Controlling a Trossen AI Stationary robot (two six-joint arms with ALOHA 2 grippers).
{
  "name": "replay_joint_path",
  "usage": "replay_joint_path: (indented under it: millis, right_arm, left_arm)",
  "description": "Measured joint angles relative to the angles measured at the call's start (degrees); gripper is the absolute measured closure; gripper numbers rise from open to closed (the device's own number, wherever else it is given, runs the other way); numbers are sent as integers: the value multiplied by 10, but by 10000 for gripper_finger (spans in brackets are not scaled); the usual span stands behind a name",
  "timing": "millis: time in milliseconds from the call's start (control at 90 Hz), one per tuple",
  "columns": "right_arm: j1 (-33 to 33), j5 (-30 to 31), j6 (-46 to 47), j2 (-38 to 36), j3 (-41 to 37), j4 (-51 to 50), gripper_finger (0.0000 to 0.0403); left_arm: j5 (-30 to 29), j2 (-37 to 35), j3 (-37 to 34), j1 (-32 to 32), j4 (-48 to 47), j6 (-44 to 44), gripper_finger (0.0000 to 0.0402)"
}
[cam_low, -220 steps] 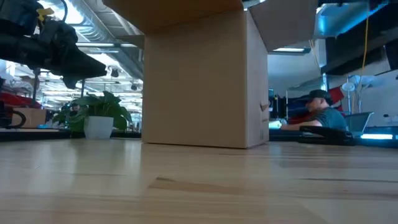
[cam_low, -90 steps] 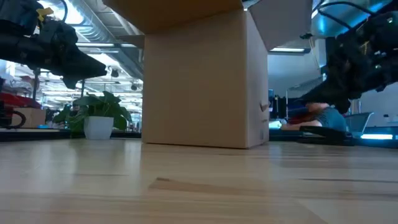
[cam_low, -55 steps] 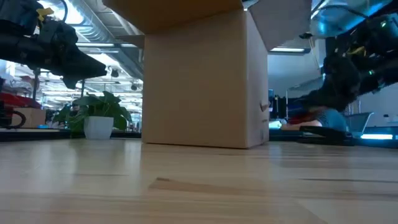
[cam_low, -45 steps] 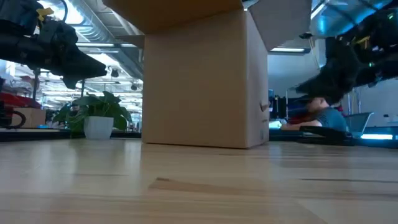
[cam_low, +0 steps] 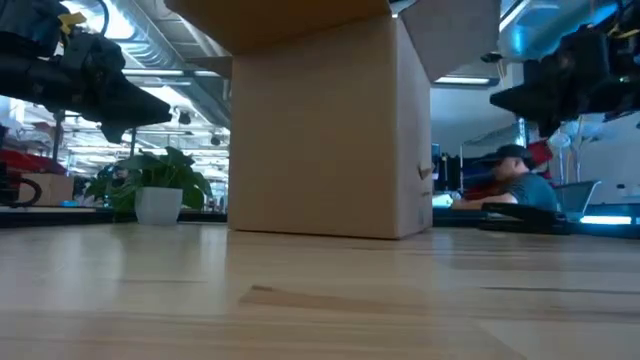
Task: Wrap mug
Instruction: Return to Home Position
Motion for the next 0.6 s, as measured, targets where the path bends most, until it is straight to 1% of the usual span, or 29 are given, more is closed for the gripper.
replay_joint_path:
  millis: [244,411,511,600]
  right_arm:
    - [0,-6,-1,-1,0,-1,403]
    - [0,-59,10,-1,0,-9,403]
    - [0,-74,48,-1,0,-7,403]
    - [0,-74,59,-1,0,-7,403]
  left_arm:
    - [0,0,0,0,1,0,314]
    - [0,0,0,0,0,0,314]
    - [0,0,0,0,0,0,314]
    - [0,0,0,0,0,0,314]
